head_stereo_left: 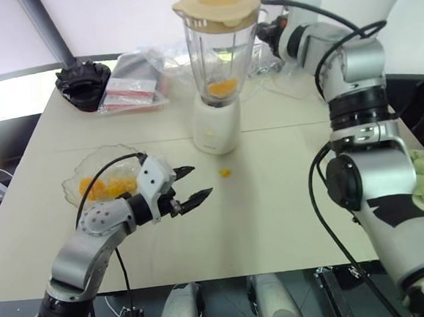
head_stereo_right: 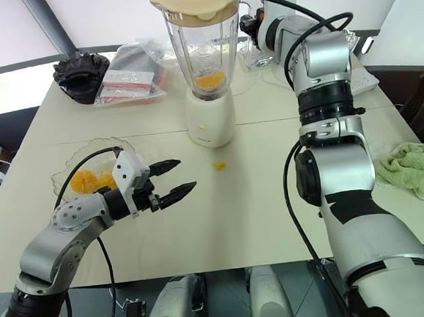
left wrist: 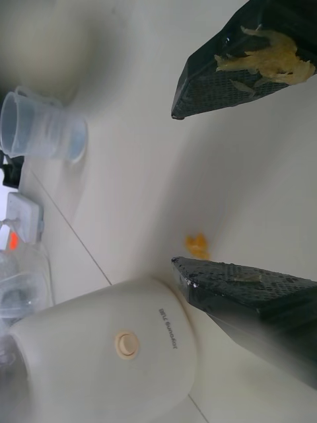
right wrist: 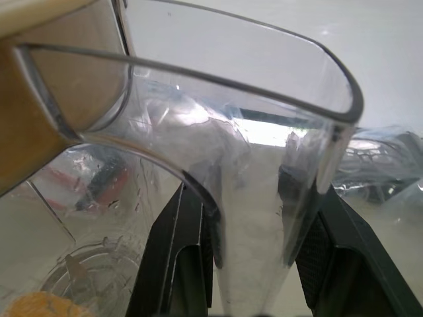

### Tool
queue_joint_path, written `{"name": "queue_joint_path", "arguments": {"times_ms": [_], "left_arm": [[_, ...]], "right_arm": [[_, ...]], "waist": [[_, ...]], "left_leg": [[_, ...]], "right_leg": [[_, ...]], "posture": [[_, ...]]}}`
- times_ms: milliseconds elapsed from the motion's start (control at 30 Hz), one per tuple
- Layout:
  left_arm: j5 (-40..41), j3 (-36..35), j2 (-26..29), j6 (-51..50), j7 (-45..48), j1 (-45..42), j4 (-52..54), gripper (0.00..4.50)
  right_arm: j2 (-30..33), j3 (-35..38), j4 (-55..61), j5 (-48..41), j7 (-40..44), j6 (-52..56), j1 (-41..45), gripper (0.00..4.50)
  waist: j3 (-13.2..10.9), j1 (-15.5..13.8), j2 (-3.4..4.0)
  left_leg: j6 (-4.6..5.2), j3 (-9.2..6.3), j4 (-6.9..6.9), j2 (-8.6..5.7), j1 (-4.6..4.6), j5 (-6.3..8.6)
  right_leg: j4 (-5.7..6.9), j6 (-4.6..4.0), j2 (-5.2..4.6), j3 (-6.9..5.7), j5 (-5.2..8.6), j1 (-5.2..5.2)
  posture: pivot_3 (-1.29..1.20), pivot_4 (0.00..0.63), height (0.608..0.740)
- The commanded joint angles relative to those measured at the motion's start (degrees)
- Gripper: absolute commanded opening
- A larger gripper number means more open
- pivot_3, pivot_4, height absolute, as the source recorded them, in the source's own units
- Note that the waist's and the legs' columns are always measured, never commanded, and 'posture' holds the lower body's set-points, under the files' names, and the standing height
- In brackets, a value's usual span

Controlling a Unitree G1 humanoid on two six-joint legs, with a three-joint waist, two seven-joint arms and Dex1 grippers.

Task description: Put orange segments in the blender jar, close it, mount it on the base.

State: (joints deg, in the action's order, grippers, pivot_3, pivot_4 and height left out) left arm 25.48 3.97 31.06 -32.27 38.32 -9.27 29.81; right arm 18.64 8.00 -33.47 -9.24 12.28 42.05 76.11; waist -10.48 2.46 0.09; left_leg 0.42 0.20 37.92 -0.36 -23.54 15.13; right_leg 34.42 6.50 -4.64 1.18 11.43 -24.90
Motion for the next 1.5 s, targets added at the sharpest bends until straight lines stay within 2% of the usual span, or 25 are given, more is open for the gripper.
{"name": "queue_joint_path", "arguments": {"times_ms": [33,300,667,1233,1500], "left_arm": [[-0.16,0.66,-0.18,0.24,-0.10,-0.80,1.17,3.47],[0.10,1.66,-0.65,-1.62,-1.79,-2.30,2.77,3.47],[1.33,0.76,-0.70,-4.91,-3.36,-2.99,5.03,3.47],[2.48,1.11,-0.29,-6.76,-3.63,-4.51,5.48,3.47],[2.52,1.45,-0.59,-7.42,-3.99,-4.92,5.70,3.47]], "right_arm": [[-1.75,1.69,4.17,-0.93,-3.08,0.33,0.06,1.02],[-3.57,1.40,-2.97,0.43,-4.34,-5.73,1.94,1.02],[-0.97,-0.69,-8.22,3.03,-3.54,-10.85,1.30,1.02],[-1.06,-2.50,1.92,1.84,-2.29,-2.43,-1.07,1.02],[-1.83,-2.62,-0.73,2.47,-3.33,-3.38,-2.82,1.02]], "waist": [[0.00,0.05,0.00],[0.00,0.08,0.00],[0.01,-0.01,-0.01],[0.00,-0.10,0.00],[0.00,-0.10,0.00]], "left_leg": [[0.00,0.01,0.00,0.00,0.01,0.00],[-0.04,0.01,0.04,0.00,0.13,-0.03],[-0.09,-0.01,0.11,-0.01,0.23,-0.06],[-0.18,-0.19,0.21,-0.04,0.15,-0.13],[-0.18,-0.19,0.14,-0.04,0.15,-0.12]], "right_leg": [[0.01,0.00,0.00,0.00,0.00,0.00],[0.21,0.00,0.03,0.01,0.00,0.02],[0.58,-0.01,0.05,0.01,0.01,0.02],[0.67,-0.13,0.05,-0.03,0.08,-0.03],[0.63,-0.12,0.05,-0.04,0.08,-0.03]], "posture": [[0.00,0.150,0.740],[0.00,0.150,0.740],[0.00,0.150,0.740],[0.00,0.150,0.740],[0.00,0.150,0.740]]}}
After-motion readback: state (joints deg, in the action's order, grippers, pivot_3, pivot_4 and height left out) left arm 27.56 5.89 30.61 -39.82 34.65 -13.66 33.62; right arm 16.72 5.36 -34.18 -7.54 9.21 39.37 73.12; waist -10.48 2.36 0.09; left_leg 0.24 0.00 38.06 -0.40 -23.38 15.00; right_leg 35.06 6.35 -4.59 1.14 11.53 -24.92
